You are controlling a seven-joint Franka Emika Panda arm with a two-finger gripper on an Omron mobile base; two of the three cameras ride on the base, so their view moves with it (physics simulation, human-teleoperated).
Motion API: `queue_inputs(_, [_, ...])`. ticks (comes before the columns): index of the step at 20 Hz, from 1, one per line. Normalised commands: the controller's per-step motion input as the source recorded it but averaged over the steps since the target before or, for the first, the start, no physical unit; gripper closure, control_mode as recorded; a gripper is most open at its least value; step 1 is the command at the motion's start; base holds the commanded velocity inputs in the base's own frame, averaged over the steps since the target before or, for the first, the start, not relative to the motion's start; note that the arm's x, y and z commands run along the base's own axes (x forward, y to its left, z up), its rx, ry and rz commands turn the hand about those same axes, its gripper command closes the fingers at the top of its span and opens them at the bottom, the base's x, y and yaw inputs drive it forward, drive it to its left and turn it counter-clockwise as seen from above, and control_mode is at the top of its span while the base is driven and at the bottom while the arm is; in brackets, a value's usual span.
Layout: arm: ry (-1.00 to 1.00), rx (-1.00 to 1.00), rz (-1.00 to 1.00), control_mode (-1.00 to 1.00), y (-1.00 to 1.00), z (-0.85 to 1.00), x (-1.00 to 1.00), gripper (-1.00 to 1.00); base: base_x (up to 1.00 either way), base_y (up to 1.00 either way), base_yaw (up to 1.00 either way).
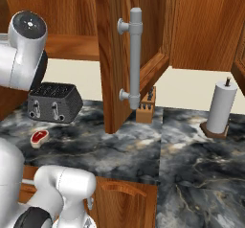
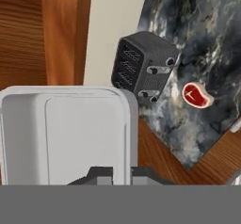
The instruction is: Retrieve the tupperware from the cabinet, then place the raw meat into the tupperware to avoid contamination.
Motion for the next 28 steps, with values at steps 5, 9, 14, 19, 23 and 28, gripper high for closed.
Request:
queue_inputs(5, [0.0, -0.04, 0.0, -1.0, -0.19, -0.27, -1.0, 1.0, 0.0, 0.0, 0.0])
queue_inputs(9, [0.0, -0.02, 0.0, -1.0, -0.19, -0.21, -0.92, 1.0, 0.0, 0.0, 0.0])
queue_inputs(14, [0.01, -0.02, -0.03, -1.0, -0.06, -0.29, -0.41, 1.0, 0.0, 0.0, 0.0])
queue_inputs(19, [0.05, -0.07, -0.06, -1.0, -0.01, -0.44, -0.06, 1.0, 0.0, 0.0, 0.0])
queue_inputs(23, [0.12, -0.07, -0.09, -1.0, -0.06, -0.4, 0.06, 1.0, 0.0, 0.0, 0.0])
queue_inputs(28, [0.09, -0.07, -0.07, -1.0, -0.21, -0.36, 0.37, 1.0, 0.0, 0.0, 0.0])
